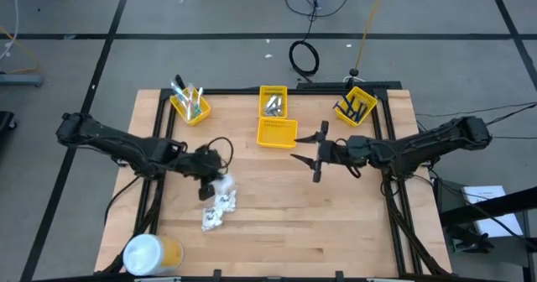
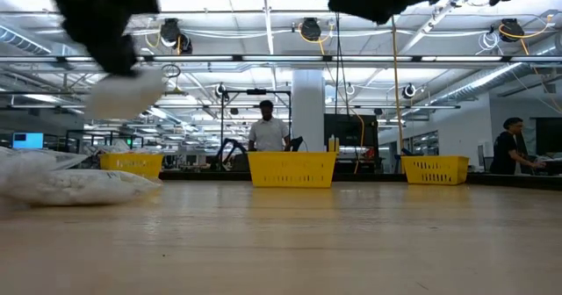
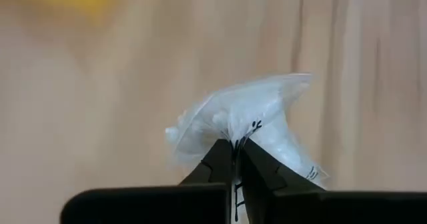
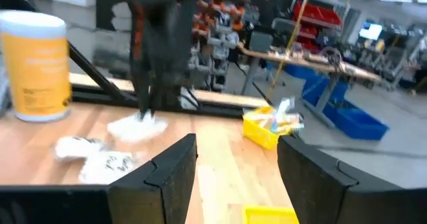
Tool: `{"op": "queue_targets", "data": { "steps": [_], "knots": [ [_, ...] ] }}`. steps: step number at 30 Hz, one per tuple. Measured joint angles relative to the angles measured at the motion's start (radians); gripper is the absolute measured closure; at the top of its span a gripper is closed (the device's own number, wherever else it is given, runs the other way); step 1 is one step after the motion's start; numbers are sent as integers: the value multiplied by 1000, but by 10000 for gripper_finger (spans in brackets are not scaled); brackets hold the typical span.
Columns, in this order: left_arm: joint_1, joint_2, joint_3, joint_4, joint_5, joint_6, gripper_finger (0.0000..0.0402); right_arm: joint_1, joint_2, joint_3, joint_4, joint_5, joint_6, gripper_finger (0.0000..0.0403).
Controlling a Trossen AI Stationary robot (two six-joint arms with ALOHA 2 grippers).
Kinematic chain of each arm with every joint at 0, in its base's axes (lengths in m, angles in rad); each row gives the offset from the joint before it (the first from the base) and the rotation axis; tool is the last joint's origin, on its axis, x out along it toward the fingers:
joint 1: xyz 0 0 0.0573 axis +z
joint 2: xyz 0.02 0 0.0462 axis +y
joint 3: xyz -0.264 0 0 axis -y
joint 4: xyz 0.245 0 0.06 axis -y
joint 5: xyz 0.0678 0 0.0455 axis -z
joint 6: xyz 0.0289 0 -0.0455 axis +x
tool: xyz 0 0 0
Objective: Pick & Place Travel size toiletries
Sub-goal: Put the cotton pack into the bottom middle yellow bin
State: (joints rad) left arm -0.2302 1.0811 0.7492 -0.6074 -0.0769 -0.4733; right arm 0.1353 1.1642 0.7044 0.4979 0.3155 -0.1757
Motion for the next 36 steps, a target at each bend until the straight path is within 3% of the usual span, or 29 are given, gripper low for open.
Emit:
{"op": "queue_targets", "data": {
  "steps": [5,8,11,18,27,32,36],
  "knots": [
    [2,-1,92,199,-242,368,393,-49,92,0,114,-4,9,206],
    [11,-1,94,369,-302,599,398,-78,176,9,241,-11,50,206],
    [41,0,94,459,-312,734,392,-110,251,27,302,-81,81,204],
    [141,70,94,538,-304,792,396,-146,411,146,321,-238,136,180],
    [193,186,93,605,-311,834,396,-143,520,231,314,-190,84,165],
    [192,189,93,659,-301,868,384,-144,518,235,303,-86,47,196],
    [182,189,93,708,-297,838,383,-145,512,235,297,-80,46,247]
  ]
}}
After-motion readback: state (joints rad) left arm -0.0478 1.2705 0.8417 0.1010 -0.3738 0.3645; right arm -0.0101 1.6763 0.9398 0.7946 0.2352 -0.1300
